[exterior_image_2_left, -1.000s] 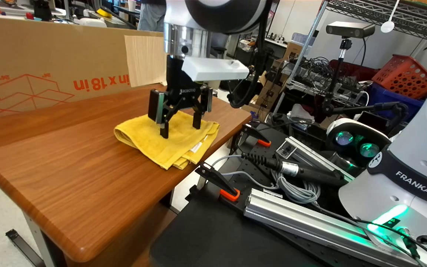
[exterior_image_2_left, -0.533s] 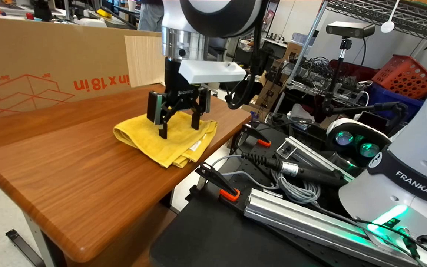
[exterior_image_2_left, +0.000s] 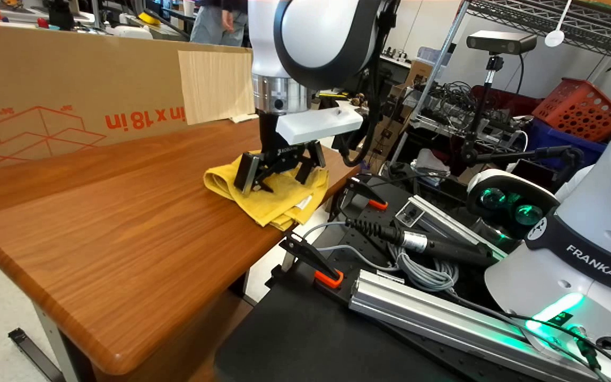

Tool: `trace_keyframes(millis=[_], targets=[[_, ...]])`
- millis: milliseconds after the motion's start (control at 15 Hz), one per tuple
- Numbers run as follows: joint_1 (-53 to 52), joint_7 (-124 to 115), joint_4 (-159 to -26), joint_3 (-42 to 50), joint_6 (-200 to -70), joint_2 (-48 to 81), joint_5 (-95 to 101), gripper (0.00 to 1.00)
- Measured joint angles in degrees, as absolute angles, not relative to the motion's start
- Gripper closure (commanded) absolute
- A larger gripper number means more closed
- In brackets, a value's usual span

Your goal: Wipe the top of the table with the yellow towel

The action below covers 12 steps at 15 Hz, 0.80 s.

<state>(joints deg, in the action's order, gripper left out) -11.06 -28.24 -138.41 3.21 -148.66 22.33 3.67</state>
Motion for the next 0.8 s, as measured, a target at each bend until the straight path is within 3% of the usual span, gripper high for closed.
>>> trace_keyframes(millis=[333,800], targets=[[-9.7,-30.1,-134.1,9.7,-148.3,23.1,4.5,0.0],[0.6,-27.6,-127.5,12.6,-145.0,23.8,2.4,0.0]])
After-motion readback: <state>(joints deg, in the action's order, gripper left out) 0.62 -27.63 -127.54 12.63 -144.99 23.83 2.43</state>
